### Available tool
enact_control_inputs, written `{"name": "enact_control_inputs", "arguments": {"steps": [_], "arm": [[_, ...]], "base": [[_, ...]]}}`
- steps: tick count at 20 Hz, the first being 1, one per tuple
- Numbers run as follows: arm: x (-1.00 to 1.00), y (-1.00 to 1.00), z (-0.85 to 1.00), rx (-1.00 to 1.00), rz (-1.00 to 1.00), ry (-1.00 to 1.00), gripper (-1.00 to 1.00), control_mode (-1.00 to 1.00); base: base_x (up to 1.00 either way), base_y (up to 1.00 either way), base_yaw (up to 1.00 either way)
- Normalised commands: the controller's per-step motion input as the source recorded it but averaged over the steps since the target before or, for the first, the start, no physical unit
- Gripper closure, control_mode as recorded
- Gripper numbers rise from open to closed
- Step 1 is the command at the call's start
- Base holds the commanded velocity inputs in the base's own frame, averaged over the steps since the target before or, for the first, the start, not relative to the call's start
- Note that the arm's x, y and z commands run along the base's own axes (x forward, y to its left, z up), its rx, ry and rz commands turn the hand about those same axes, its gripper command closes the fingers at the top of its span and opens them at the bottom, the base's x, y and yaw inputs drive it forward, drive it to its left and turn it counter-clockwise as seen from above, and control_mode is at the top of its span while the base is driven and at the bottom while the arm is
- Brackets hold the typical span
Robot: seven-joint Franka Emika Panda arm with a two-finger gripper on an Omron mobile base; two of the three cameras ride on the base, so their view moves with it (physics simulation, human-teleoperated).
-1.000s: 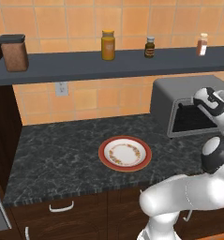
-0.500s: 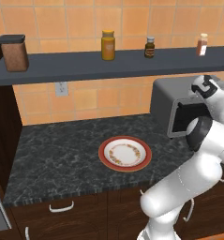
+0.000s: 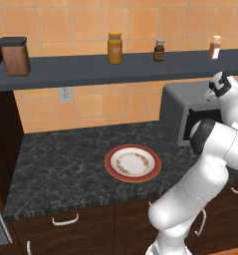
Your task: Pick up the kebab skewer and baguette bread, and place them inside the toaster oven. Close the toaster oven door and start by setting the timer.
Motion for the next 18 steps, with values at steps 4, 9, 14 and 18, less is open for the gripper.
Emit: {"name": "enact_control_inputs", "arguments": {"steps": [4, 9, 14, 18], "arm": [[-0.14, -0.02, 0.46, 0.00, 0.00, 0.00, -1.00, -1.00], [-0.73, -0.28, 0.01, 0.00, 0.00, 0.00, -1.00, -1.00], [-0.64, -0.28, 0.00, 0.00, 0.00, 0.00, -1.00, -1.00], [-0.07, -0.41, -0.06, 0.00, 0.01, 0.01, -1.00, -1.00]], "base": [[0.00, 0.00, 0.00], [0.00, 0.00, 0.00], [0.00, 0.00, 0.00], [0.00, 0.00, 0.00]]}}
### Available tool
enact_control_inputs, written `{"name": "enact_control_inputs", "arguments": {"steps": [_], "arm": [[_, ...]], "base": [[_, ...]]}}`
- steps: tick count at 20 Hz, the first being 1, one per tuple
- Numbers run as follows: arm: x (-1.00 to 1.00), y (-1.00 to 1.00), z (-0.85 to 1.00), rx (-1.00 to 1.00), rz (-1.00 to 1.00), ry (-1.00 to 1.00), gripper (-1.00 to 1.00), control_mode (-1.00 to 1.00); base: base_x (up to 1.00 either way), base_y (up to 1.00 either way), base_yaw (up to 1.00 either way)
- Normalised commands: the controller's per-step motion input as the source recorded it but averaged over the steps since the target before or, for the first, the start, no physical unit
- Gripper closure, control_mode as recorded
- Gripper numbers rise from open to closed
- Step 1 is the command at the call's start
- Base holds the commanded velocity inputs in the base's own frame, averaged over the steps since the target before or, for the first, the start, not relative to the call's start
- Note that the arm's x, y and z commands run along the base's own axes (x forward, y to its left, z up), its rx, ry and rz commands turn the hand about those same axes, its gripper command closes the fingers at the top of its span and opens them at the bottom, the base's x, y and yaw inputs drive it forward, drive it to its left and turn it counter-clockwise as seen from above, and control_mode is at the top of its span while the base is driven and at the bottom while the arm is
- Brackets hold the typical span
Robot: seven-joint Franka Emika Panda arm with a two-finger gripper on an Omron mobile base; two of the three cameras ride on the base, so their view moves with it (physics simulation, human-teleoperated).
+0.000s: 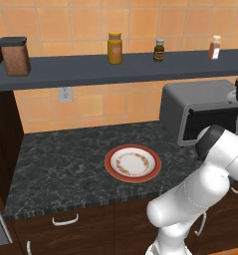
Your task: Pick up the kebab skewer and baguette bread, and place them inside the toaster oven. Close the toaster oven door and start by setting the timer.
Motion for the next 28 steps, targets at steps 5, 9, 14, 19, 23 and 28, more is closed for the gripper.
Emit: {"name": "enact_control_inputs", "arguments": {"steps": [5, 9, 14, 19, 23, 28], "arm": [[-0.01, -0.43, -0.26, -0.04, 0.16, 0.00, -1.00, -1.00], [-0.02, -0.63, -0.30, -0.02, 0.34, -0.02, -1.00, -1.00], [-0.11, -0.83, -0.12, 0.00, 0.29, -0.07, -1.00, -1.00], [-0.14, -0.98, -0.03, -0.03, 0.16, -0.18, -1.00, -1.00], [-0.15, -0.83, 0.00, 0.00, 0.06, -0.23, -1.00, -1.00], [-0.06, -0.52, 0.02, 0.00, 0.00, -0.28, -1.00, -1.00]], "base": [[0.00, 0.00, 0.00], [0.00, 0.00, 0.00], [0.00, 0.00, 0.00], [0.00, 0.00, 0.00], [0.00, 0.00, 0.00], [0.00, 0.00, 0.00]]}}
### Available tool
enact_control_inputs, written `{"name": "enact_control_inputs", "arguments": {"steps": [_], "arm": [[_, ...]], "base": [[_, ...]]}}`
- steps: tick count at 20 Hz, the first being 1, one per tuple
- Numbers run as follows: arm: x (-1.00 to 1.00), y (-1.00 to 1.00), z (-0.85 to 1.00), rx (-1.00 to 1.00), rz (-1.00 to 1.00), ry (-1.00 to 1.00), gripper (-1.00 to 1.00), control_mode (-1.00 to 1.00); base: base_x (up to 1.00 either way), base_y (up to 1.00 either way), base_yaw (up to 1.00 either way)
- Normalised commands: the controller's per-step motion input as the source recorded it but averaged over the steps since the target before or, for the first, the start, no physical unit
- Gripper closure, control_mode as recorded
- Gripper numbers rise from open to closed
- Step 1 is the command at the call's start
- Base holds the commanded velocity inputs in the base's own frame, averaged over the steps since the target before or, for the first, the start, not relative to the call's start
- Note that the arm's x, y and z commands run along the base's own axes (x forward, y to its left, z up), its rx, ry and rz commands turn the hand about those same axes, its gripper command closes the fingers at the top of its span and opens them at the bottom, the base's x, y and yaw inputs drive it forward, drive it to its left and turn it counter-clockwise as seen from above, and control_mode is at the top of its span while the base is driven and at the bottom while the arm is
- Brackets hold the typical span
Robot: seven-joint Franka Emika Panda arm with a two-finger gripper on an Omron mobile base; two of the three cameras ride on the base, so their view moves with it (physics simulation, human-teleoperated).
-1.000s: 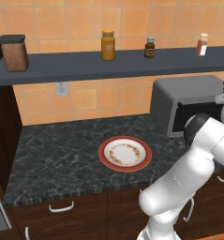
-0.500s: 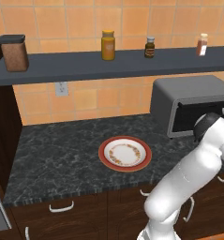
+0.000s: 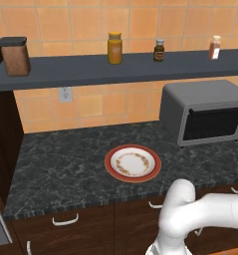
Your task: Pick up the kebab skewer and baguette bread, and place them inside the toaster oven. Close the toaster oven door and start by setting the timer.
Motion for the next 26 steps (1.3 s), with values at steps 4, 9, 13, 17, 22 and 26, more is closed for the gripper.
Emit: {"name": "enact_control_inputs", "arguments": {"steps": [4, 9, 13, 17, 22, 26], "arm": [[-0.01, -0.04, -0.23, 0.00, 0.00, -0.32, -1.00, -1.00], [0.03, -0.24, -0.29, 0.00, 0.00, -0.13, -1.00, -1.00], [0.21, 0.00, -0.08, 0.03, 0.03, -0.09, -1.00, -1.00], [0.26, 0.00, -0.09, 0.05, 0.04, -0.09, -1.00, -1.00], [0.34, -0.25, -0.13, 0.00, 0.00, -0.09, -1.00, -1.00], [0.11, -0.24, 0.00, 0.01, 0.00, -0.05, -1.00, -1.00]], "base": [[0.00, 0.00, 0.00], [0.00, 0.00, 0.00], [0.00, 0.00, 0.00], [0.00, 0.00, 0.00], [0.00, 0.00, 0.00], [0.00, 0.00, 0.00]]}}
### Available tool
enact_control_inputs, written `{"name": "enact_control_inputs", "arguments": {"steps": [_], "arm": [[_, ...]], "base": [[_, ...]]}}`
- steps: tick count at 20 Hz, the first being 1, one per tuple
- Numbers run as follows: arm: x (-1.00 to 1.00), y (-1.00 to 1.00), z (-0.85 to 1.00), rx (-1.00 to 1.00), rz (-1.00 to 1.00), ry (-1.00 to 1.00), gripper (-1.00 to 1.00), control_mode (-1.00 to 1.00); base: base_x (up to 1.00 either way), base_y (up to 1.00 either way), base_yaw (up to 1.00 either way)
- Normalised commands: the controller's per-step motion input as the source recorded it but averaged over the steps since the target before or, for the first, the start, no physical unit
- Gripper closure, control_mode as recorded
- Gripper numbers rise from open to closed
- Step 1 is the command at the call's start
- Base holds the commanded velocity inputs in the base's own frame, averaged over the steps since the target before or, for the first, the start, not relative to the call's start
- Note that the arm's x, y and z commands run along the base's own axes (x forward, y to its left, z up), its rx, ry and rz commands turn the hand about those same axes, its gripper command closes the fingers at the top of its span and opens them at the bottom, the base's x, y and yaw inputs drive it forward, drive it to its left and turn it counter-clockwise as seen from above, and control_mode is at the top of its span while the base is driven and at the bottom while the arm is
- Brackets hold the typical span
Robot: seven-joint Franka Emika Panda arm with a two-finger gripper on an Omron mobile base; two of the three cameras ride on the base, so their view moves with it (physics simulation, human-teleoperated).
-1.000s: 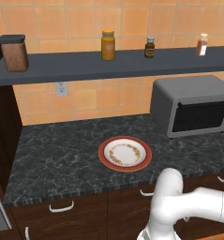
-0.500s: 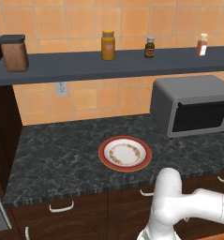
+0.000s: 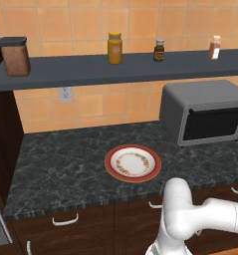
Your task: Pick up the kebab skewer and baguette bread, and place them inside the toaster oven. Close the toaster oven door and start by setting the timer.
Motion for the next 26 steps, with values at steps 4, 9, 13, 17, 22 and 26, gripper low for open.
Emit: {"name": "enact_control_inputs", "arguments": {"steps": [4, 9, 13, 17, 22, 26], "arm": [[0.03, -0.13, 0.00, 0.09, 0.00, 0.00, -1.00, -1.00], [0.13, 0.00, -0.01, 0.10, 0.00, 0.00, -1.00, -1.00], [0.15, 0.01, -0.15, 0.01, 0.00, 0.00, -1.00, -1.00], [0.31, 0.01, -0.20, 0.00, 0.00, 0.00, -1.00, -1.00], [0.25, 0.00, -0.10, 0.00, 0.00, 0.00, -1.00, -1.00], [0.03, 0.00, -0.06, 0.00, 0.00, 0.00, -1.00, -1.00]], "base": [[0.00, 0.00, 0.00], [0.00, 0.00, 0.00], [0.00, 0.00, 0.00], [0.00, 0.00, 0.00], [0.00, 0.00, 0.00], [0.00, 0.00, 0.00]]}}
